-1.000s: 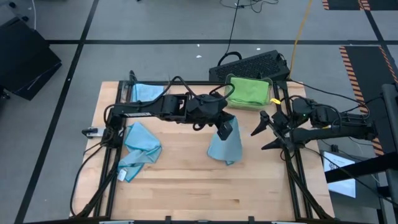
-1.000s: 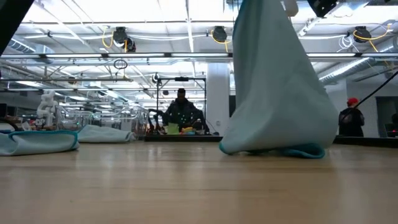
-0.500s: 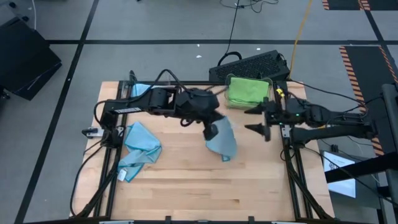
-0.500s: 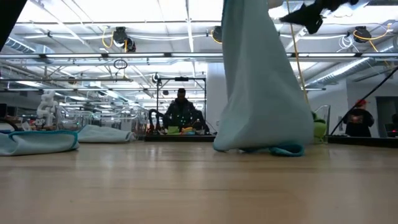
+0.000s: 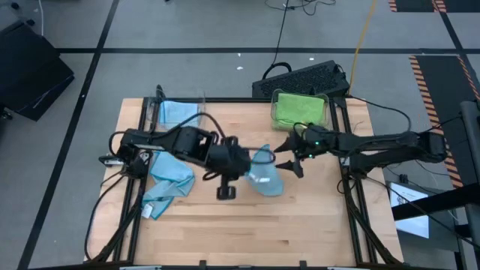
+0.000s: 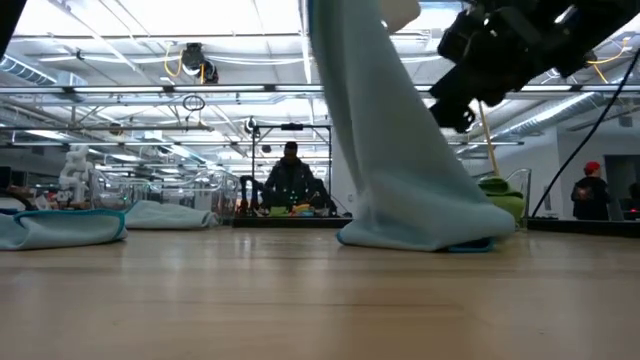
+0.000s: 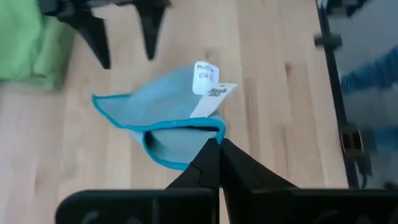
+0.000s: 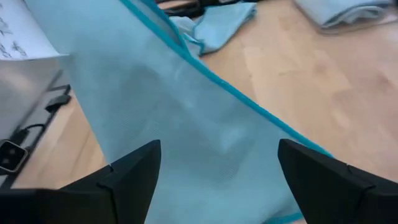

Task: Sort microfiber towel by color & place in baskets
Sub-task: Fold the right blue towel

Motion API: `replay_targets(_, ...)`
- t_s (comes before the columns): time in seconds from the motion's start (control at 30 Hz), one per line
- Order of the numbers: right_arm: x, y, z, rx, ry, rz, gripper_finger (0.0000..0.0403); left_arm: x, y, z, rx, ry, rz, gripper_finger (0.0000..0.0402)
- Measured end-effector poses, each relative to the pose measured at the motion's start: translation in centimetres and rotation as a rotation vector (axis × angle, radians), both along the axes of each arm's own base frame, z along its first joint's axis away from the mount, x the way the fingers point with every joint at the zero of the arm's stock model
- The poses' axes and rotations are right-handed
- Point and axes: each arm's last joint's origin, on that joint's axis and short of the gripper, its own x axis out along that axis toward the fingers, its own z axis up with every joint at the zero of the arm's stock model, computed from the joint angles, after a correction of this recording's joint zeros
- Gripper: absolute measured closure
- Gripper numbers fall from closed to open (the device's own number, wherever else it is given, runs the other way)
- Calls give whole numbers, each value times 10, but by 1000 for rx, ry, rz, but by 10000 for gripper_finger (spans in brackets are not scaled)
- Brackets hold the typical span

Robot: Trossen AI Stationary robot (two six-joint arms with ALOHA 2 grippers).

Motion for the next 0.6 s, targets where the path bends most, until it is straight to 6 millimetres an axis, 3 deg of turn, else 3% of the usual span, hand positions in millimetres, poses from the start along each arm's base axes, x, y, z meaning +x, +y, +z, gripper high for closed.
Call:
replay_targets(0.23,30,-16,-14,20,-97,-4,90,-12,-21,-4,-3,75,-28,396)
replay_targets(0.37,52,-28,-22,73,-69,18,90,-14,-29,-6,-4,88,-41,399)
replay_targets(0.6,106,-53,-9,116,26,93,90,-14,-32,-7,2,96,-44,398)
